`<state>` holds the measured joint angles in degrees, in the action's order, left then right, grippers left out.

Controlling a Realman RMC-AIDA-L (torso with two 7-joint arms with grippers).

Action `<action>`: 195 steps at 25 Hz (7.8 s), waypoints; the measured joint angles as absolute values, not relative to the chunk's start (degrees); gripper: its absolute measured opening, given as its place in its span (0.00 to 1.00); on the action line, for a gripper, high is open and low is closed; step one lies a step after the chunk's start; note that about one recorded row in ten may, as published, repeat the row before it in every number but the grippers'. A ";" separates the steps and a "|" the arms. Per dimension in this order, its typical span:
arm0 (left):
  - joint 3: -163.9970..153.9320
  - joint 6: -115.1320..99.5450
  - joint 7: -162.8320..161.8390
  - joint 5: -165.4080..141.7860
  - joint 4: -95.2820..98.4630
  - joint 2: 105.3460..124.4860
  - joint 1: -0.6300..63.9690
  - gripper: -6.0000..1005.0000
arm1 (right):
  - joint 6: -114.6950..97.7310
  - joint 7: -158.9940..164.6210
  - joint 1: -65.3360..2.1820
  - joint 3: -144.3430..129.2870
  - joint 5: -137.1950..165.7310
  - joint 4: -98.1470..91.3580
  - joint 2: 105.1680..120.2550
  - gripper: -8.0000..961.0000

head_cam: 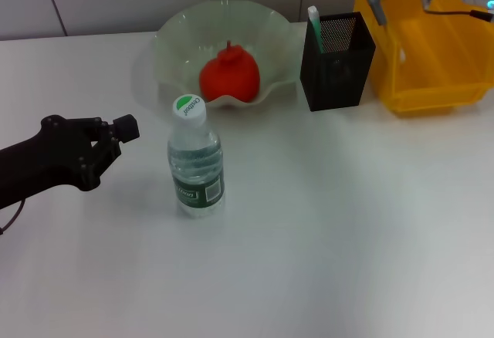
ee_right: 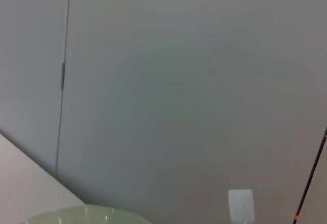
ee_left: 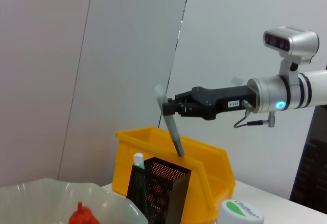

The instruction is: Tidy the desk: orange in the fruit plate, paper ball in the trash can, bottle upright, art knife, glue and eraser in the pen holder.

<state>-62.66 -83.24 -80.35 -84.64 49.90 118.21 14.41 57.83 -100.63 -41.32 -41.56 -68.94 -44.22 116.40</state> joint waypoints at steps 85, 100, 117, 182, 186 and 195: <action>-62.66 -83.74 -80.33 -84.28 49.31 118.21 14.59 0.10 | 49.33 -120.29 -45.91 -40.96 -79.72 -26.62 116.72 0.15; -62.66 -83.81 -80.33 -84.43 49.26 118.21 14.74 0.10 | 47.07 -116.76 -45.91 -41.69 -79.16 -27.07 116.38 0.16; -62.63 -83.85 -80.28 -84.32 49.22 118.21 14.59 0.10 | 47.02 -114.89 -45.39 -42.88 -78.92 -29.68 117.06 0.35; -60.75 -99.04 -92.23 -99.69 54.22 118.04 17.85 0.10 | 105.24 -75.51 -19.23 -61.76 -76.76 -66.07 119.86 0.34; -60.92 -98.94 -92.32 -99.92 53.31 118.04 18.04 0.11 | 105.55 -75.91 -18.81 -61.83 -77.04 -65.40 119.88 0.35; -61.00 -98.45 -92.37 -101.15 52.13 118.23 18.30 0.11 | 106.31 -76.66 -18.35 -62.31 -77.26 -64.46 119.88 0.35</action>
